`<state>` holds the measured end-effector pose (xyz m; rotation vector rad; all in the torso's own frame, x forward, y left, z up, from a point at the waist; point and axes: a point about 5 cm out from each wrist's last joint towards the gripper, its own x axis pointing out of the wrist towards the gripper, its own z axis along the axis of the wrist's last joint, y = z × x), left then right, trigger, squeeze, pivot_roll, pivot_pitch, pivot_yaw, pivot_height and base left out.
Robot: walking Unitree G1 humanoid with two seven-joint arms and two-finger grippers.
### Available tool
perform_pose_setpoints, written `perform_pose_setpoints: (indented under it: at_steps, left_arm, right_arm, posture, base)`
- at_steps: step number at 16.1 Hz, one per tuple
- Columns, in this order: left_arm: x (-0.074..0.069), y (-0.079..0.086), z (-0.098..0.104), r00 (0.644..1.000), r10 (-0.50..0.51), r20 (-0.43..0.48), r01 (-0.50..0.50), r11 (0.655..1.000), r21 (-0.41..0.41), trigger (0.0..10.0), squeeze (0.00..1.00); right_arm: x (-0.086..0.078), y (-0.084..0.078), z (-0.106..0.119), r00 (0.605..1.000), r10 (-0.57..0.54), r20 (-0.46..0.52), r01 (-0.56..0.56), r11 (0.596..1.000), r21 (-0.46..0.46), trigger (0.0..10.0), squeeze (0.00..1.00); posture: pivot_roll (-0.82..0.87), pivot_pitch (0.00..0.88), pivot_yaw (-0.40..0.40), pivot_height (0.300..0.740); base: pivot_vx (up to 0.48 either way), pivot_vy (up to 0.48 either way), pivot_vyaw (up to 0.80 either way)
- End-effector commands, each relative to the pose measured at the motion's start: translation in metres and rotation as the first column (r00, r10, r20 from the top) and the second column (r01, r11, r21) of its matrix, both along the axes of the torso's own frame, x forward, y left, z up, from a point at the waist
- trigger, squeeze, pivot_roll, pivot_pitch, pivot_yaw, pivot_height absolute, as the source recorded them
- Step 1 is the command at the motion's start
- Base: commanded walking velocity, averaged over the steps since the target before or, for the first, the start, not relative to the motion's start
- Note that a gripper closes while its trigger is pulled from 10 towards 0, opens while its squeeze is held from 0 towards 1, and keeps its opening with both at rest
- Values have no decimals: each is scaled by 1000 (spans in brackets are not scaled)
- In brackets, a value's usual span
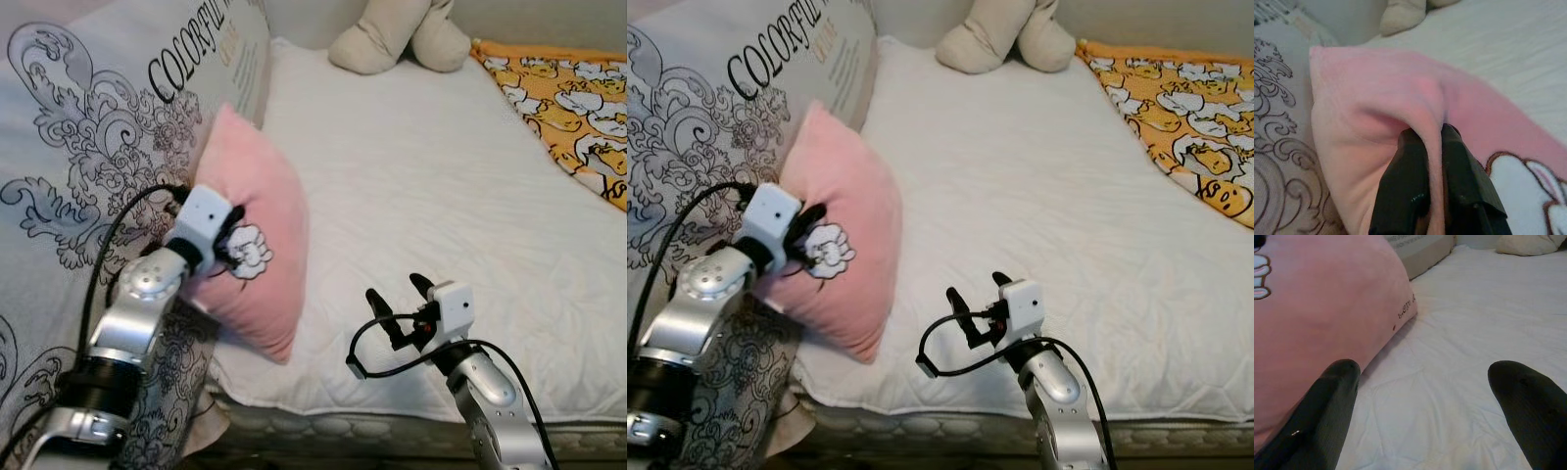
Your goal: Clean up the room
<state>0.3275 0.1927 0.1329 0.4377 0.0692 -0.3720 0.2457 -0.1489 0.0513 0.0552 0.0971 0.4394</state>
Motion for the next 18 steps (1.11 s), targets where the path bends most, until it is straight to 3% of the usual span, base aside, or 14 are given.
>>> perform_pose_setpoints:
  at_steps: [1, 5, 7, 9, 10, 12, 14, 15, 16, 17, 18]
  left_arm:
    - [2, 2, 1, 1000, -26, 13, 26, 999, 47, 10000, 1000]
    - [8, 16, 19, 996, -7, 90, -2, 995, 98, 10000, 1000]
    - [10, 32, 43, 983, 16, 181, -45, 986, 160, 10000, 1000]
    - [9, 39, 63, 973, 24, 231, -59, 988, 145, 10000, 1000]
    - [8, 38, 67, 972, 34, 231, -60, 992, 108, 10000, 1000]
    - [1, 31, 67, 978, 95, 185, -76, 991, -108, 10000, 1000]
    - [-8, 18, 56, 977, 164, 137, -117, 947, -301, 10000, 1000]
    - [-18, 8, 46, 966, 235, 107, -161, 871, -464, 10000, 1000]
    - [-26, -3, 43, 964, 244, 105, -154, 835, -528, 10000, 1000]
    - [-39, -23, 44, 974, 188, 127, -86, 822, -563, 10000, 1000]
    - [-43, -28, 45, 976, 174, 131, -69, 818, -572, 10000, 1000]
  right_arm:
    - [-2, -3, -4, 1000, -11, -17, 11, 1000, -7, 10000, 0]
    - [-3, -5, -4, 1000, -14, -18, 14, 1000, -10, 10000, 0]
    - [-4, -6, -4, 1000, -14, -18, 14, 1000, -13, 10000, 0]
    - [-4, -6, -4, 1000, -12, -20, 12, 1000, -15, 10000, 0]
    - [-5, -6, -4, 1000, -12, -20, 12, 1000, -15, 10000, 0]
    - [-4, -7, -3, 1000, -25, -10, 24, 1000, -13, 10000, 0]
    - [-1, -8, 2, 999, -51, 14, 51, 999, 1, 10000, 0]
    - [1, -3, 9, 998, -43, 38, 42, 999, 33, 10000, 0]
    - [2, 2, 13, 999, -23, 47, 20, 998, 52, 10000, 0]
    - [3, 6, 15, 999, 1, 54, -3, 999, 52, 10000, 0]
    - [3, 7, 15, 998, 6, 56, -9, 999, 51, 10000, 0]
  posture:
    - [-22, 0, -8, 727]
    - [-22, 0, -10, 727]
    - [-22, 0, -14, 727]
    - [-15, 0, -17, 727]
    - [-12, 0, -15, 727]
    - [-6, 0, -9, 727]
    - [-1, 0, -7, 727]
    - [0, 0, -6, 727]
    - [2, 0, -7, 727]
    - [7, 0, -9, 727]
    - [7, 0, -9, 727]
  base:
    - [0, 0, 0]
    - [0, 0, 0]
    - [0, 0, 0]
    - [0, 0, 0]
    - [0, 0, 0]
    - [0, 0, 0]
    - [0, 0, 0]
    - [0, 0, 0]
    - [0, 0, 0]
    - [0, 0, 0]
    - [0, 0, 0]
